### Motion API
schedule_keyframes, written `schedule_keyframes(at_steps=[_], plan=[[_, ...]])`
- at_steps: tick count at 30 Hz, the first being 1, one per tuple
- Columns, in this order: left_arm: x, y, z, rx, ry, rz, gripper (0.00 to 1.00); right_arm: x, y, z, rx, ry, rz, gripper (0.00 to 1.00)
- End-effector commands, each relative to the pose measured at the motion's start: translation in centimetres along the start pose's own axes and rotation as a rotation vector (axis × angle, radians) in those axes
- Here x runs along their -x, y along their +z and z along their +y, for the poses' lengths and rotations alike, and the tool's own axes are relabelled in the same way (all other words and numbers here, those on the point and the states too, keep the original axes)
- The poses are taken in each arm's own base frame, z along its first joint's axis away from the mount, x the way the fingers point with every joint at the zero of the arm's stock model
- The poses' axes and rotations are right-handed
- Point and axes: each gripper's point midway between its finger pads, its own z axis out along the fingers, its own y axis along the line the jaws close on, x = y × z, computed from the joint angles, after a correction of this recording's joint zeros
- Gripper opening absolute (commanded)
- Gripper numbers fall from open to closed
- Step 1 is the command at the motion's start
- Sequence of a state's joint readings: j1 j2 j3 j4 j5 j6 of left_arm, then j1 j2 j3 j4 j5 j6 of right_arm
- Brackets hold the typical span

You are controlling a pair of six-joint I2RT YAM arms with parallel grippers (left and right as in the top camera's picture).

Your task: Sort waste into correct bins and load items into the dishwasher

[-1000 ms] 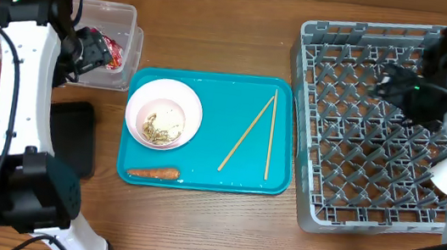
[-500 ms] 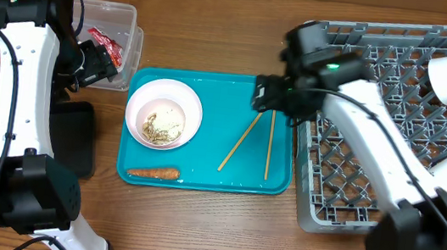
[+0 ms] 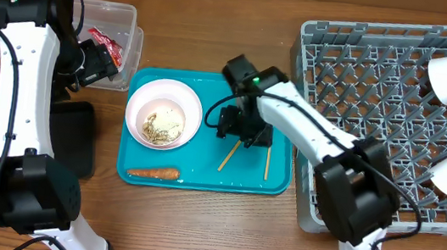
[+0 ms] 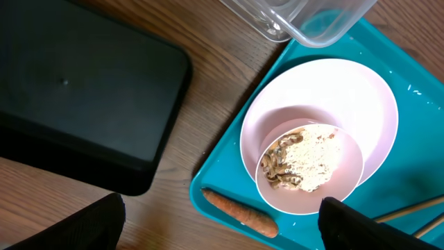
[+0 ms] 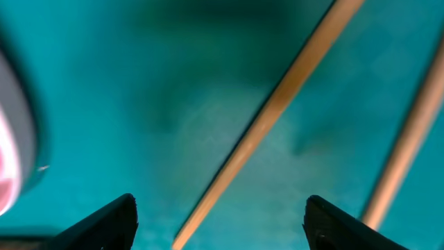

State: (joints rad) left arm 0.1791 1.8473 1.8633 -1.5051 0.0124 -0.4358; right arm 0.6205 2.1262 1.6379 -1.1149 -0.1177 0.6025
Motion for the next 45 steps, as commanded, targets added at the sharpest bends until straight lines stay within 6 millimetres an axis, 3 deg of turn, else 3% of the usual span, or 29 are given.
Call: schedule_keyframes(at_steps=[1, 6, 8, 12, 20, 26, 30, 35, 38, 41, 45], plan=[[-0.4, -0.4, -0.3, -0.012, 0.019, -0.007, 0.91, 0.4, 1.3, -0.6, -0.052, 0.027, -0.009, 0.77], [-0.3, -0.4, -0.4, -0.013, 0.020, -0.010, 0.91, 0.2, 3.0, -1.3, -0.090, 0.032, 0.020, 0.76], [-0.3, -0.4, -0.4, -0.013, 0.020, -0.009, 0.91, -0.1, 4.1, -1.7, -0.110, 0.035, 0.045, 0.67], [-0.3, -0.4, -0.4, -0.013, 0.019, -0.010, 0.91, -0.1, 4.2, -1.7, -0.113, 0.036, 0.048, 0.39], [-0.3, -0.4, -0.4, -0.013, 0.019, -0.009, 0.91, -0.1, 4.0, -2.5, -0.124, 0.052, 0.062, 0.17], [-0.3, -0.4, -0.4, -0.013, 0.019, -0.009, 0.92, 0.5, 3.1, -3.1, -0.113, 0.056, 0.053, 0.06], [-0.3, -0.4, -0.4, -0.013, 0.019, -0.010, 0.92, 1.8, 0.1, -2.8, -0.068, -0.014, -0.004, 0.04], [-0.3, -0.4, -0.4, -0.013, 0.020, -0.010, 0.92, 3.6, -7.2, -3.1, -0.013, -0.127, -0.140, 0.04], [-0.3, -0.4, -0.4, -0.013, 0.020, -0.010, 0.92, 4.3, -11.8, -5.2, -0.049, -0.191, -0.239, 0.04], [-0.2, -0.4, -0.4, -0.014, 0.020, -0.012, 0.92, 4.7, -15.4, -8.8, -0.124, -0.233, -0.312, 0.04], [-0.2, -0.4, -0.5, -0.017, 0.019, -0.015, 0.92, 3.7, -15.8, -13.5, -0.192, -0.256, -0.226, 0.04]])
